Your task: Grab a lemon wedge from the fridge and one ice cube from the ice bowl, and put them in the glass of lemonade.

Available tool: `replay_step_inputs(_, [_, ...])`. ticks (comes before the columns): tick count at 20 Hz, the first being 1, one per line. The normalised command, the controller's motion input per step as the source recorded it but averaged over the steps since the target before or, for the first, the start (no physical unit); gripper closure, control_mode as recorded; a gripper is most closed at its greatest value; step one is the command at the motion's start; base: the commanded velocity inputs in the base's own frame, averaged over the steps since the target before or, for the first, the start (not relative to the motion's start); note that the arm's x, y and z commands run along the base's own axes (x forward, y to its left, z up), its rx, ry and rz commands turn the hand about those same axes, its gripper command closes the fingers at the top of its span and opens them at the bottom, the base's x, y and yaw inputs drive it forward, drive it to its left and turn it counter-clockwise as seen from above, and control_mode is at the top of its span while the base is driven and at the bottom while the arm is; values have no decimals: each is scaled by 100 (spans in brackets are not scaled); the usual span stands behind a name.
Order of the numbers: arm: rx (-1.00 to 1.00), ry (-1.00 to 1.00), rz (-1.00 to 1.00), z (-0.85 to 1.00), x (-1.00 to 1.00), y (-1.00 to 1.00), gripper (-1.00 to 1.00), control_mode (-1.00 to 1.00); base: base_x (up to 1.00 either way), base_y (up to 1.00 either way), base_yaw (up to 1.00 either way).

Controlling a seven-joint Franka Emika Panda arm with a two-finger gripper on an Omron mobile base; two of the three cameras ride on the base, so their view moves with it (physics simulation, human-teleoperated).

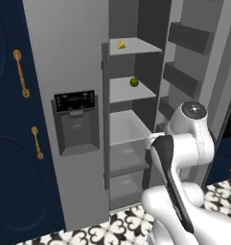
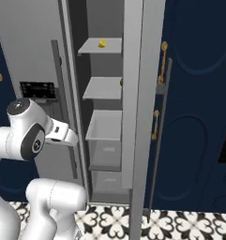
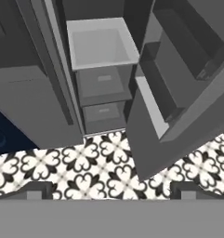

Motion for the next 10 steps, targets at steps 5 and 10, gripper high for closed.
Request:
replay_step_inputs(5, [0,0,0,0,0,0,-100,100,41,-17,0])
replay_step_inputs(10, [0,0,0,0,0,0,-100,100,77,-25,0])
